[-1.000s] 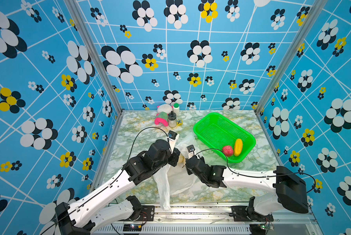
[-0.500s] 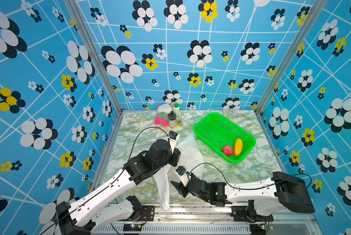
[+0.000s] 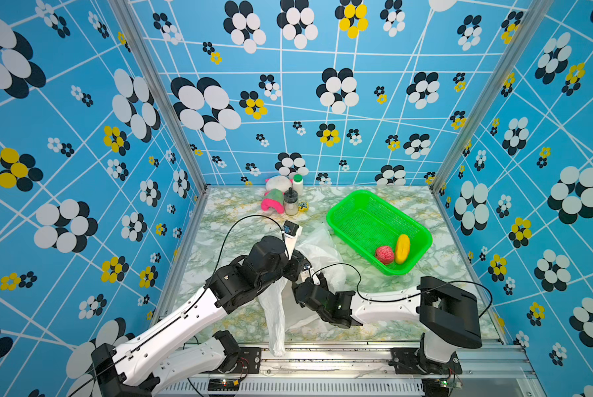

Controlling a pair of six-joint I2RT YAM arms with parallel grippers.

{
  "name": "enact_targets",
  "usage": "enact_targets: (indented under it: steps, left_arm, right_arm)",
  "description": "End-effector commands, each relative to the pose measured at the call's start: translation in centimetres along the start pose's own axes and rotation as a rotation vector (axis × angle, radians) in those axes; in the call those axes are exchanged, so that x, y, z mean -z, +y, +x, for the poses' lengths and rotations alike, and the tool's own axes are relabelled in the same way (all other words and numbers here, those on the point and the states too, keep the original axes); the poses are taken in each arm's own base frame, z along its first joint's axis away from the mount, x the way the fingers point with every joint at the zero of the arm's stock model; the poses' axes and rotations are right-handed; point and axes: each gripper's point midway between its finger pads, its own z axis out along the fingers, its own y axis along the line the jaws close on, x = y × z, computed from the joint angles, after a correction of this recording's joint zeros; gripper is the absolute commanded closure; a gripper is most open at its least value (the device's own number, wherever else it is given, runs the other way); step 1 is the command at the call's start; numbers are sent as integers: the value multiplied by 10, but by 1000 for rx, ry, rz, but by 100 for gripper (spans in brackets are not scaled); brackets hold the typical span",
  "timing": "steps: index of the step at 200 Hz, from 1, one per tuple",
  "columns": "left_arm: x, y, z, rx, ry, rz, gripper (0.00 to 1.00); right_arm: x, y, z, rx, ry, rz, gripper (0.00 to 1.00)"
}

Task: Untie the knot of the plastic bag and take out the fruit
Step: Pick up the fruit from the plastic bag.

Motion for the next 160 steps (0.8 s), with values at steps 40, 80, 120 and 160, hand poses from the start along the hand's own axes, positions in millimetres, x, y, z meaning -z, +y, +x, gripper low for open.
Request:
enact_targets:
  steps: [40,80,120,160]
  left_arm:
    - [5,-2,-1,25,3,10,100]
    - [-3,3,-1,42,-14,-70,100]
    - [-17,-10,0,7,15,-96,100]
    - [-29,-22,-1,0,26,-57,100]
  right_arm:
    - [-16,-70,19,-30,93,331,5]
    - [-27,-88,26,-80,111,368,1]
    - [-41,-80,25,-119,110,272,2]
    - [-61,-79,24,-143,155,228,2]
